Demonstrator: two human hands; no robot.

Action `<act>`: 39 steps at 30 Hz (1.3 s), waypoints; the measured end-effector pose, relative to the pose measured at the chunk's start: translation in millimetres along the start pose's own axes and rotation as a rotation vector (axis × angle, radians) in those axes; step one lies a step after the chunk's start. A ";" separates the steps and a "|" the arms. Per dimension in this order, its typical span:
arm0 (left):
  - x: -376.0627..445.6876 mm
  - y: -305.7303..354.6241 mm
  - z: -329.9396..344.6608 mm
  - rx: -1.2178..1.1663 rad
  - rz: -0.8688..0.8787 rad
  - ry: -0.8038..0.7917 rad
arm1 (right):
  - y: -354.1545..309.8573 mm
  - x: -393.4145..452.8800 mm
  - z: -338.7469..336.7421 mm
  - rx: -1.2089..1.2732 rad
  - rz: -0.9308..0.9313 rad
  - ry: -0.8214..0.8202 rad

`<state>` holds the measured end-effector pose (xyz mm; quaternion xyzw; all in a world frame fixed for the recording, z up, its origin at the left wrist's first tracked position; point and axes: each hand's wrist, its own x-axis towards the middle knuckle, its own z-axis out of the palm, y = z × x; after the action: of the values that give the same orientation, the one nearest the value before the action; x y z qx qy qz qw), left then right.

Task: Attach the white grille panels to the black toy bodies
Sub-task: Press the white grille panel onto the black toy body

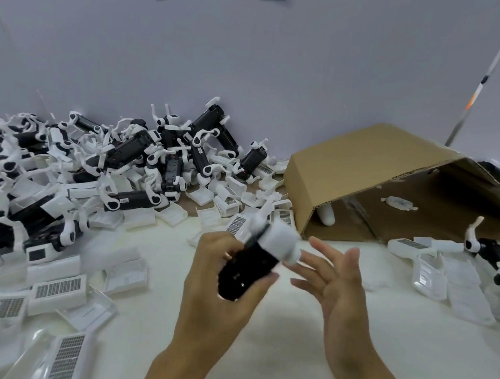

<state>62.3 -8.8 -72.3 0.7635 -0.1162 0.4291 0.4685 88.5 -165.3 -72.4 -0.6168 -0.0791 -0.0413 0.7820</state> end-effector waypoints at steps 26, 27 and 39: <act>3.6 26.0 5.2 -1.015 -1.016 0.006 | 7.7 -21.3 12.3 -0.459 -0.677 -0.216; 2.9 25.4 4.9 -1.016 -1.023 0.006 | 7.6 -21.5 12.4 -0.461 -0.674 -0.216; 0.9 22.7 7.0 -0.959 -1.011 0.044 | 6.7 -25.0 14.5 -0.425 -0.543 -0.171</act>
<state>53.5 -26.4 -58.9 0.4237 0.0864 0.0749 0.8986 63.9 -150.5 -80.0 -0.7235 -0.2947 -0.2114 0.5874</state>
